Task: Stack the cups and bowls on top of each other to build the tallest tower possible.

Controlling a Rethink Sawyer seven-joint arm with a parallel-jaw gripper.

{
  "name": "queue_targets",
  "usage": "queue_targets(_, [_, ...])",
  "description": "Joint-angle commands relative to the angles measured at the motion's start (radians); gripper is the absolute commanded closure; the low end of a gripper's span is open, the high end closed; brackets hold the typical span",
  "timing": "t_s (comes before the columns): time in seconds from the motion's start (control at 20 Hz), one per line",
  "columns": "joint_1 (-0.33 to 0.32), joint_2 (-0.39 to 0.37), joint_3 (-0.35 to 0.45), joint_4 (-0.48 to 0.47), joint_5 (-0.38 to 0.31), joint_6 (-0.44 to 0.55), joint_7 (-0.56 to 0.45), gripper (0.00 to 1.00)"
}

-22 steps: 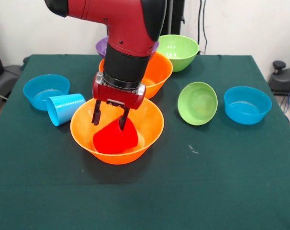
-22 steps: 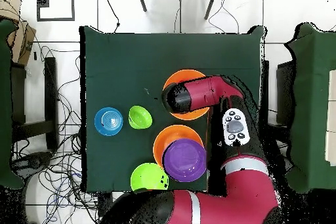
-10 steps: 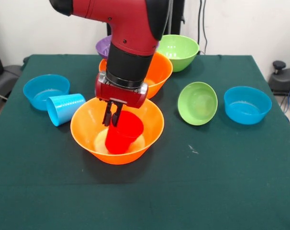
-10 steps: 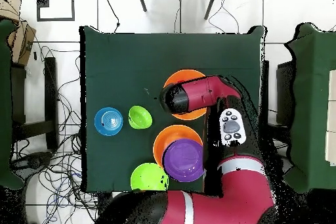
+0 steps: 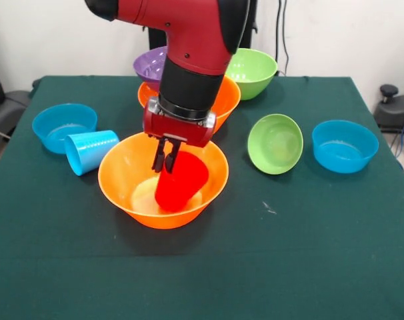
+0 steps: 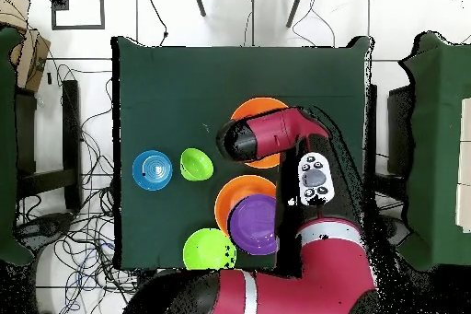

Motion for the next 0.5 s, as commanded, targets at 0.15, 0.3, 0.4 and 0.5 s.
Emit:
queue_targets(0.15, [-0.08,-0.158,0.146,0.181,0.094,0.007,-0.095,1.0])
queue_targets(0.3, [-0.136,-0.221,0.202,0.224,0.16,0.05,-0.135,1.0])
queue_targets(0.4, [-0.155,-0.265,0.225,0.243,0.193,0.072,-0.151,1.0])
queue_targets(0.5, [-0.164,-0.303,0.24,0.256,0.23,0.109,-0.156,1.0])
